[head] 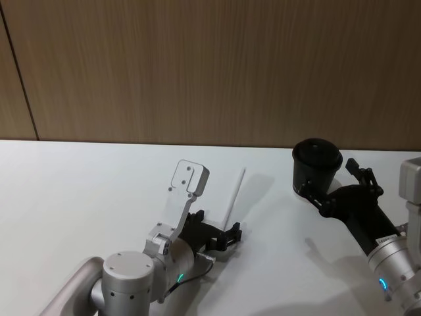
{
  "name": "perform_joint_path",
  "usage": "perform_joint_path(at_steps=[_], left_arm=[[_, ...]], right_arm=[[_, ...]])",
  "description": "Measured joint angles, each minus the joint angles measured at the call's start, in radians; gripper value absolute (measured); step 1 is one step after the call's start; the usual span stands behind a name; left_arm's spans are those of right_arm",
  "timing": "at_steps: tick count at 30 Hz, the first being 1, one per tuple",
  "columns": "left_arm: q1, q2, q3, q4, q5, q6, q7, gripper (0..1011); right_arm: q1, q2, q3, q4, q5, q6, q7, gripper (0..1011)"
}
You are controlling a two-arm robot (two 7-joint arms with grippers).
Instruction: Pick up the straw with one hand, pass it to the other hand, and insert it into the cup.
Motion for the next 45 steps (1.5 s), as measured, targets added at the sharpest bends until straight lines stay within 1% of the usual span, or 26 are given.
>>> perform_joint_path(at_steps=[1, 3, 4, 8, 45], left_arm=[[0.000, 0.000, -0.001, 0.001, 0.001, 0.000, 0.001, 892], [0.000, 0.000, -0.001, 0.002, 0.001, -0.001, 0.001, 866], [0.001, -0.001, -0.001, 0.002, 0.001, -0.001, 0.002, 836], [0.001, -0.002, -0.001, 0.004, 0.001, -0.001, 0.002, 797], [0.005, -0.003, -0.002, 0.009, 0.002, -0.002, 0.002, 566]], right_arm=[[0.000, 0.000, 0.000, 0.000, 0.000, 0.000, 0.000, 1001], [0.000, 0.000, 0.000, 0.000, 0.000, 0.000, 0.000, 1001], [0.000, 0.000, 0.000, 0.000, 0.000, 0.000, 0.000, 1001], [0.000, 0.000, 0.000, 0.000, 0.000, 0.000, 0.000, 1001], [0.000, 0.000, 0.000, 0.000, 0.000, 0.000, 0.000, 1001]])
